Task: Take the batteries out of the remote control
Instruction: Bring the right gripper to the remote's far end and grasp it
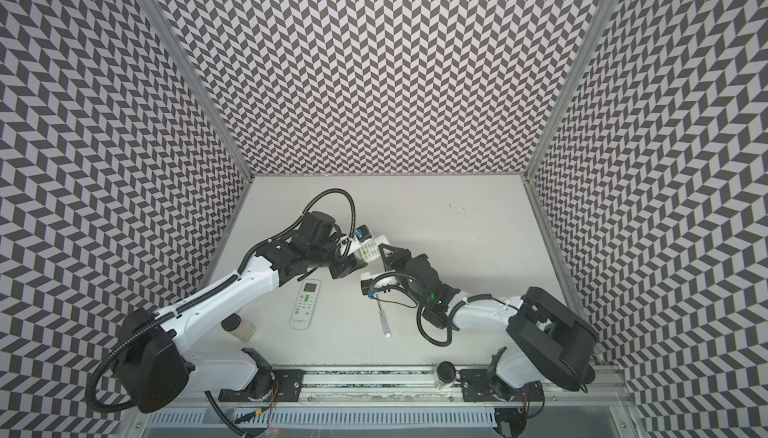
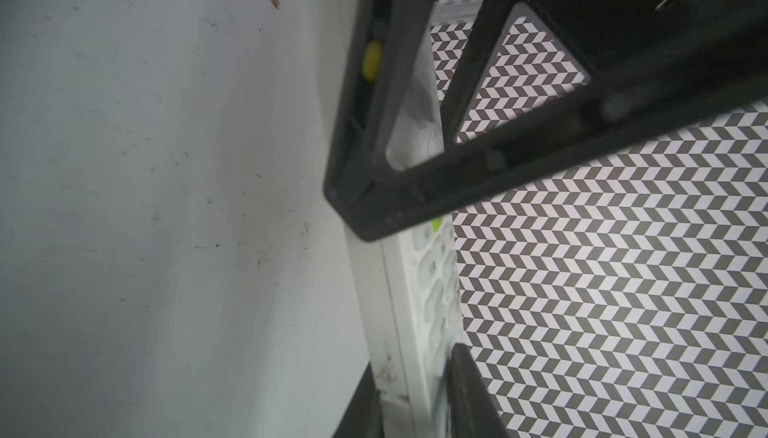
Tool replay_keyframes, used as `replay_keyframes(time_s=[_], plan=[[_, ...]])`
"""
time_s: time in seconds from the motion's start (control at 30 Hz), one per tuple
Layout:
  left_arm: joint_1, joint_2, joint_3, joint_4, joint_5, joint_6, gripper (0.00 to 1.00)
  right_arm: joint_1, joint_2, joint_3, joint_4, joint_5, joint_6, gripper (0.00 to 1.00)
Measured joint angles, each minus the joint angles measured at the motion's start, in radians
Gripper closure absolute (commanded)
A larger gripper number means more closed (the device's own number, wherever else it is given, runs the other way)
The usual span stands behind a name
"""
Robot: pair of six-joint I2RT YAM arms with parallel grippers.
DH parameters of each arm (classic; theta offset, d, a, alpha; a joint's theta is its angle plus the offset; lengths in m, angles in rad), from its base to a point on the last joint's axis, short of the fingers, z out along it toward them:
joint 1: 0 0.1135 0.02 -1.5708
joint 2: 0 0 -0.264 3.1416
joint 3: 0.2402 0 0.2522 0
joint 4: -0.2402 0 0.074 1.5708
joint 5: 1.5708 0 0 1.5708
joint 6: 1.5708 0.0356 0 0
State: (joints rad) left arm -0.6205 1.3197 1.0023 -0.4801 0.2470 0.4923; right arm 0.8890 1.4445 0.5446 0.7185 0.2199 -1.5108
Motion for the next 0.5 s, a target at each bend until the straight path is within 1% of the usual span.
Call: replay_keyframes(time_s=[0.07,0.17,0.23,0.3,0.4,0.5], plan=[[0.0,0.0,0.0,0.005,0.001,0.0,0.46,0.002,0.0,0.001,-0.001,0.01,0.0,0.89],[0.0,0.0,0.0,0.011,0.001,0.005,0.27,0.003,0.0,0.002,-0.007,0.027,0.011,0.9],[-0.001,0.0,0.001,0.01,-0.004,0.007,0.15,0.005,0.0,0.006,-0.014,0.032,0.029,0.9],[-0.005,0.0,0.01,0.003,-0.016,0.026,0.06,0.005,-0.004,0.006,-0.019,0.033,0.051,0.9],[-0.029,0.002,0.06,-0.026,-0.053,0.076,0.05,0.005,-0.02,0.006,-0.033,0.03,0.099,0.9],[-0.053,0.009,0.15,-0.051,-0.073,0.111,0.04,0.005,-0.046,0.003,-0.041,0.02,0.164,0.91]])
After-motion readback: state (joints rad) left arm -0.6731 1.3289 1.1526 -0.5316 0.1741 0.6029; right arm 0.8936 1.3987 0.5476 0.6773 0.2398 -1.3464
